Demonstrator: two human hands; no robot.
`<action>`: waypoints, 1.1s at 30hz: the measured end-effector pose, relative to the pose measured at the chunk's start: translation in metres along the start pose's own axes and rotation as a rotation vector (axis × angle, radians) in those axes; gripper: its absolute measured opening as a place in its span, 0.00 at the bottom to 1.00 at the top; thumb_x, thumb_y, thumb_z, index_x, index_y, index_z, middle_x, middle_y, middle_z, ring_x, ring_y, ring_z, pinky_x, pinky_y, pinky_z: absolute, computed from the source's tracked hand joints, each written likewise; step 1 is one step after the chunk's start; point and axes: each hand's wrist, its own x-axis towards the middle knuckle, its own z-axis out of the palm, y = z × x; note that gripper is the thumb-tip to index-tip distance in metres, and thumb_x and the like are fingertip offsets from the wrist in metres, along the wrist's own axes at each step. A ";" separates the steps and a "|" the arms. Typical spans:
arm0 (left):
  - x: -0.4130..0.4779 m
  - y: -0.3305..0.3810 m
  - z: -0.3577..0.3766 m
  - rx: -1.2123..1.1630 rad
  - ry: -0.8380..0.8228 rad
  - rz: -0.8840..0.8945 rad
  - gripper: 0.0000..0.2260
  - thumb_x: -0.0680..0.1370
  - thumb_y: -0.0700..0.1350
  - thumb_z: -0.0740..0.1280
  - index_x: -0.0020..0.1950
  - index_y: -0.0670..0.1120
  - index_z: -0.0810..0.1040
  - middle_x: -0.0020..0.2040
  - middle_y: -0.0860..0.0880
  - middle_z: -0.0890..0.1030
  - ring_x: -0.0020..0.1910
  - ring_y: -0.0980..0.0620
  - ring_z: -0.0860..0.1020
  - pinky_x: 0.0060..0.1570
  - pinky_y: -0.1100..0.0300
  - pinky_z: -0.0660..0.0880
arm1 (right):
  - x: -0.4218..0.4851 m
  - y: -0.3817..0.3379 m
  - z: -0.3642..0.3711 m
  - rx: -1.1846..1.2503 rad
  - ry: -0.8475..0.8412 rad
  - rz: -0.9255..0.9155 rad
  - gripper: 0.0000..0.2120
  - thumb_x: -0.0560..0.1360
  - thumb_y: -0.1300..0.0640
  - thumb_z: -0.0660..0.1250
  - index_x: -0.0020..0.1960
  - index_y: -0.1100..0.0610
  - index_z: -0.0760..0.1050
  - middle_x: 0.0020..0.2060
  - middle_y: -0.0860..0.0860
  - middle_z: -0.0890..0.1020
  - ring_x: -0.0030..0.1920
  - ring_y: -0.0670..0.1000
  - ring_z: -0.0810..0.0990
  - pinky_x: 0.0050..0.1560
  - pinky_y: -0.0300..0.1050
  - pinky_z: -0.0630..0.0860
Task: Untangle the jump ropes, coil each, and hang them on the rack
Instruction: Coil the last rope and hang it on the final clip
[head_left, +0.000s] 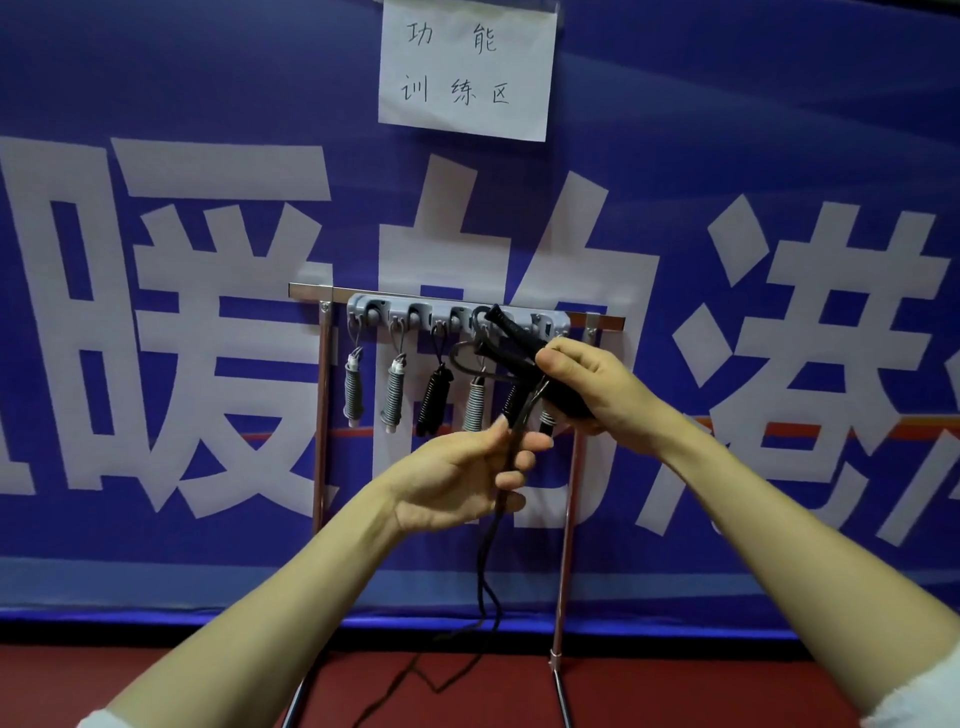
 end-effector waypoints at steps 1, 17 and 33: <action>0.000 0.001 0.000 0.018 -0.032 -0.004 0.12 0.77 0.50 0.64 0.47 0.46 0.85 0.37 0.52 0.77 0.32 0.57 0.73 0.43 0.61 0.74 | 0.001 0.000 0.001 -0.013 0.000 -0.002 0.14 0.75 0.47 0.61 0.46 0.59 0.70 0.27 0.46 0.73 0.24 0.43 0.70 0.22 0.32 0.63; 0.001 0.094 -0.003 1.459 -0.114 0.203 0.07 0.71 0.37 0.74 0.45 0.48 0.85 0.39 0.54 0.82 0.39 0.60 0.80 0.43 0.68 0.74 | -0.008 0.005 0.015 -0.019 -0.649 0.509 0.22 0.74 0.37 0.62 0.49 0.57 0.71 0.28 0.50 0.70 0.25 0.46 0.61 0.25 0.39 0.54; -0.003 0.050 0.010 0.200 0.315 -0.076 0.19 0.82 0.56 0.59 0.48 0.43 0.81 0.38 0.48 0.81 0.31 0.56 0.75 0.31 0.65 0.73 | 0.015 0.037 0.011 -1.453 0.419 -0.500 0.24 0.76 0.41 0.54 0.59 0.54 0.78 0.31 0.53 0.78 0.23 0.54 0.76 0.22 0.39 0.66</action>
